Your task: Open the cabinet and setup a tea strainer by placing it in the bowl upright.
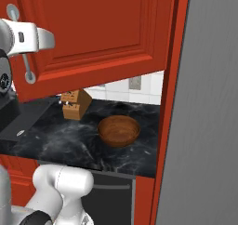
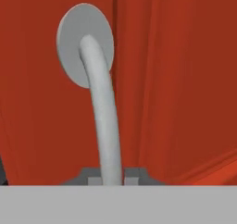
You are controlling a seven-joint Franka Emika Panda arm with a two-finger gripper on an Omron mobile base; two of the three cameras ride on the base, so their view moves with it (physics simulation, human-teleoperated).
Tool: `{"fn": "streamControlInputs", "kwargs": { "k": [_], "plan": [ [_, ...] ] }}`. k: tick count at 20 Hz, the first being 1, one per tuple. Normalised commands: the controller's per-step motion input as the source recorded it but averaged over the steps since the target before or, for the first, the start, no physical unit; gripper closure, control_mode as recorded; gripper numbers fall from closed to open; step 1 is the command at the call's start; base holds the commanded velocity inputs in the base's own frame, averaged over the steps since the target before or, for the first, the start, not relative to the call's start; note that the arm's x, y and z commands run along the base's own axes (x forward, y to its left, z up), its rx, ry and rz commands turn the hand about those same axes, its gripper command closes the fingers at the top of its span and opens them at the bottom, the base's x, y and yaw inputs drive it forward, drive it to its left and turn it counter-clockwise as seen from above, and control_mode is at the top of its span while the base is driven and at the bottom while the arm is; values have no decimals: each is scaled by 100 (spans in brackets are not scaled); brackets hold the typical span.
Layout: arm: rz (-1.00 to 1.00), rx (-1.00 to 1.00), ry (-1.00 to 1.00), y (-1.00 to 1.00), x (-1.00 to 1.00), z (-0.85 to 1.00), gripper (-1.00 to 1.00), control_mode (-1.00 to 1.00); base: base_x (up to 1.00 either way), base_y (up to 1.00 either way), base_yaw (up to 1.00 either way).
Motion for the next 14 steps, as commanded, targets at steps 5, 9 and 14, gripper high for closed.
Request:
{"fn": "streamControlInputs", "kwargs": {
  "k": [5, 9, 14],
  "plan": [
    [0, 1, 4, -62, -77, 0, 100, -100, 0, 0, 0],
    [0, 0, 0, -7, -34, 0, 100, -100, 0, 0, 0],
    [0, 0, 0, 0, -19, 0, -100, -100, 0, 0, 0]
  ]
}}
